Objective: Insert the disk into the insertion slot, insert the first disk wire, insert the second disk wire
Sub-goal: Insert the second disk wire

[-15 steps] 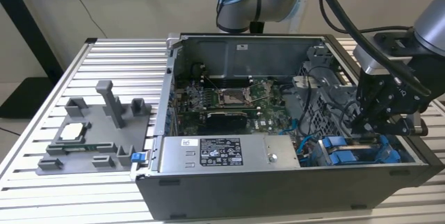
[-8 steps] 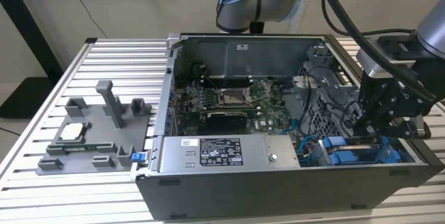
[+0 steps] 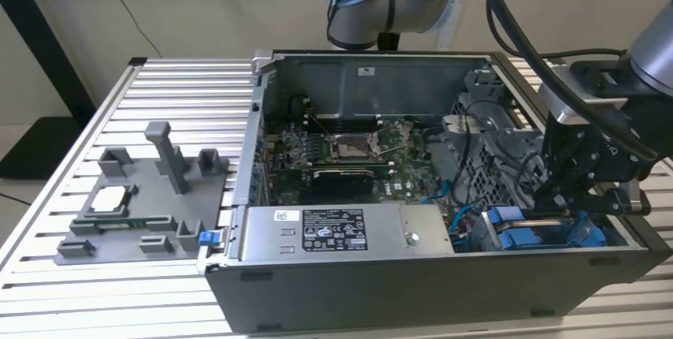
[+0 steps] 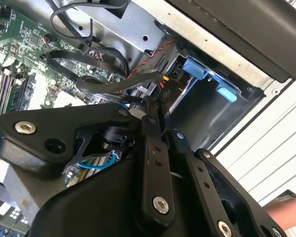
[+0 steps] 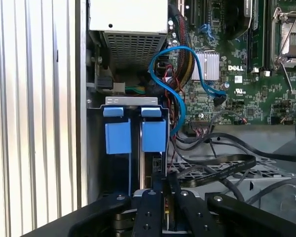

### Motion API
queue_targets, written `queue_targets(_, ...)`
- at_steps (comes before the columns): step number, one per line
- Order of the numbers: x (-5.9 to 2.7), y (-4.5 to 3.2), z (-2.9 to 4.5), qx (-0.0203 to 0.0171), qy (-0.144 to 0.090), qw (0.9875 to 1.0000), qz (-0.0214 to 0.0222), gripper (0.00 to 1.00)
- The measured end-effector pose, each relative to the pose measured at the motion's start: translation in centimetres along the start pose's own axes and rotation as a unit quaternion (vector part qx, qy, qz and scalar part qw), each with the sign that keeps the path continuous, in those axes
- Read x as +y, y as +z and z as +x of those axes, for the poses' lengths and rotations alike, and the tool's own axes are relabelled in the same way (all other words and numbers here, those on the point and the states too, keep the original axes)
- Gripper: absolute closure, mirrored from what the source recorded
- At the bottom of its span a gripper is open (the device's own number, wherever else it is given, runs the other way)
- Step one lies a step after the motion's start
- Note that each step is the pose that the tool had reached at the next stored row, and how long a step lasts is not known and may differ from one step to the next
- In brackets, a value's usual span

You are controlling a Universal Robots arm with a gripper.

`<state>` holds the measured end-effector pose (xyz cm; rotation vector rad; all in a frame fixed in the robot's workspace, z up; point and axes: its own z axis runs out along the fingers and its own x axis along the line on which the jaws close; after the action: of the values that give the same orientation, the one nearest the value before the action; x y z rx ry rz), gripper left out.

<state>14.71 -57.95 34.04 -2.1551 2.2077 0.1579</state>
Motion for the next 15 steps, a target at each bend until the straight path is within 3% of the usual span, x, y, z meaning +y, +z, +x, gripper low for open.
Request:
queue_targets(8, -0.02, 0.82, 0.10, 0.0003, 0.000, 1.0000, 0.0001, 1.00)
queue_targets(10, -0.03, 0.56, 0.25, 0.0024, 0.000, 1.0000, 0.0003, 1.00)
queue_targets(11, -0.02, -0.03, 0.56, 0.0069, 0.001, 1.0000, 0.0006, 0.00)
queue_targets(12, -0.02, -0.23, 0.59, 0.0090, 0.001, 1.0000, 0.0006, 0.00)
queue_targets(15, 0.01, -0.32, 0.58, 0.0096, 0.001, 1.0000, 0.0006, 0.00)
